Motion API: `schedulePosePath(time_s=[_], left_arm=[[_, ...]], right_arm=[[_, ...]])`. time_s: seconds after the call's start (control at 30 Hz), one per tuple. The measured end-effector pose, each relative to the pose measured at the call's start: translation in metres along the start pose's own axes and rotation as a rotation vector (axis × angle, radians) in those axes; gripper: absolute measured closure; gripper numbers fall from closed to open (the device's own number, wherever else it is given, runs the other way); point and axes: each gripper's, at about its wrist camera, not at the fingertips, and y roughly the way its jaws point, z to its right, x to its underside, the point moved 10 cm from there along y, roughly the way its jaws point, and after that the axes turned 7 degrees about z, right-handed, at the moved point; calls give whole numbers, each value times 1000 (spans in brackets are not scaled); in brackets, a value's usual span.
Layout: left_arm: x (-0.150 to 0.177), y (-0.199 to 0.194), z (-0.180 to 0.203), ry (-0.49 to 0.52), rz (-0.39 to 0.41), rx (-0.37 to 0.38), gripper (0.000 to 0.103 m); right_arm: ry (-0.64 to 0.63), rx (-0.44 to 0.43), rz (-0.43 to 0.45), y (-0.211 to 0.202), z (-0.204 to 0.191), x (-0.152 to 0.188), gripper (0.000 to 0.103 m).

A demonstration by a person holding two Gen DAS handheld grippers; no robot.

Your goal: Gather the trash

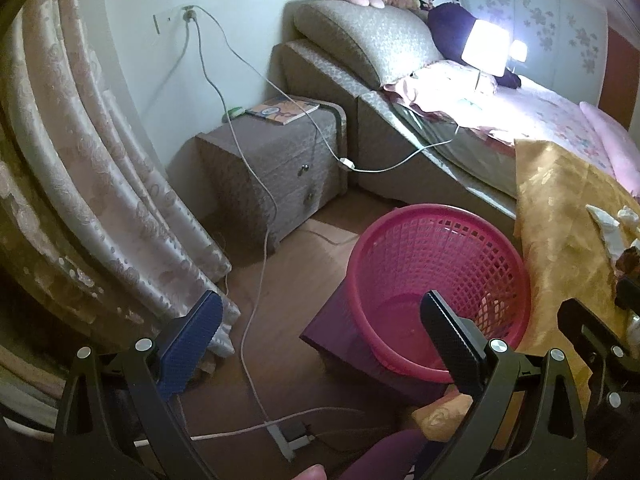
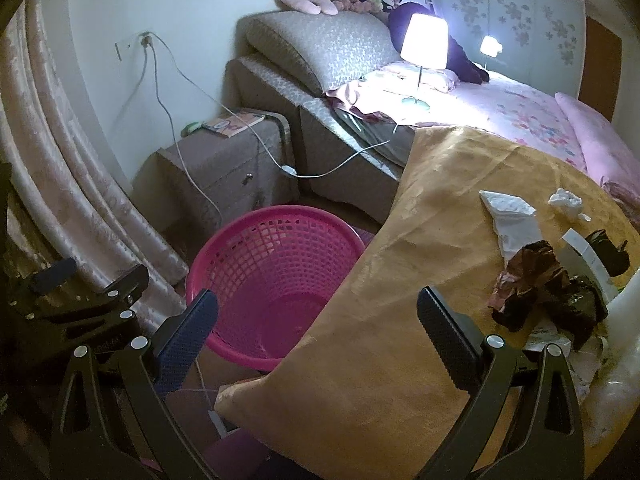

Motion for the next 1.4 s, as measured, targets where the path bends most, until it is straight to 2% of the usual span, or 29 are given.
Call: schedulePosePath(time_s=[1.2,1.4], left_arm=[[9,13,3,24,-36,-6,8],[8,12,4,38,-37,8,8]], right_arm=[[14,-16,-26,13,2,6,7],[63,-32,-9,-3,22,11,7]])
